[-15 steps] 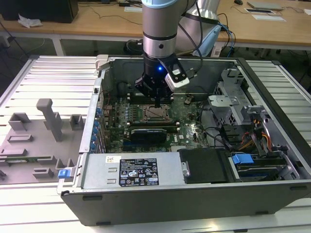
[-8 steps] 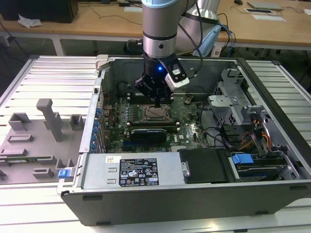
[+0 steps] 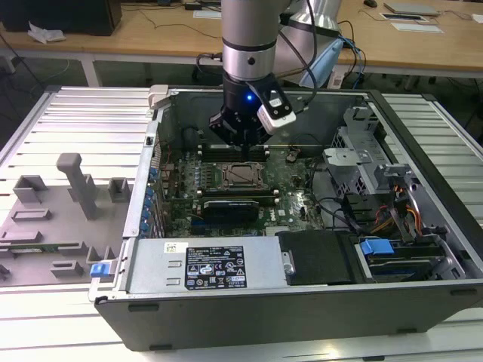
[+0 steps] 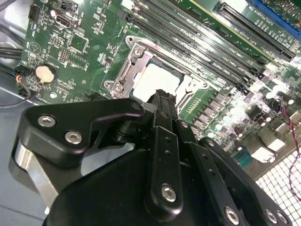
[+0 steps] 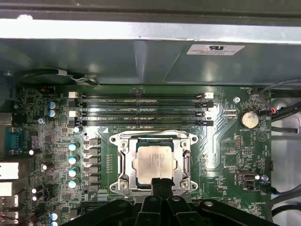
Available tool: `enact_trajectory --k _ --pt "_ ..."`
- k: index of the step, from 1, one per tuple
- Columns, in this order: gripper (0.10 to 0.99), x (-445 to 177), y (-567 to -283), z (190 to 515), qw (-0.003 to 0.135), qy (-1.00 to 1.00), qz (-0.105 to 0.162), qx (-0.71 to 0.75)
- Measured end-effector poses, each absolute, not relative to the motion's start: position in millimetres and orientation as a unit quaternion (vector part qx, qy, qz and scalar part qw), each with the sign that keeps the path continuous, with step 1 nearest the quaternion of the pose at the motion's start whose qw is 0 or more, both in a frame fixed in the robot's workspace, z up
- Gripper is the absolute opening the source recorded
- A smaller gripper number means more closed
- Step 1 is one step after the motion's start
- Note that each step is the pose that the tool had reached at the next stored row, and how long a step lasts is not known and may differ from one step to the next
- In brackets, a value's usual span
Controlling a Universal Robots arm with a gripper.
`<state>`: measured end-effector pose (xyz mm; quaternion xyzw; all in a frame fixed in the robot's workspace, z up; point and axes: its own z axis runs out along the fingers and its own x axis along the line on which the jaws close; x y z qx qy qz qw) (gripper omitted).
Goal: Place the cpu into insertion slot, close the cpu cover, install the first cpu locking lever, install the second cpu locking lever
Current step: 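Install the second cpu locking lever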
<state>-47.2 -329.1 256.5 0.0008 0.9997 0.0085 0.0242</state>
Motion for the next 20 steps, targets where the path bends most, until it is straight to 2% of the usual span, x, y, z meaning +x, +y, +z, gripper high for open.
enact_trajectory --k 11,20 --pt "0.106 -48 -340 257 0.024 1.0 0.008 0.001" --pt "0.106 -49 -361 257 0.024 1.0 0.008 0.001"
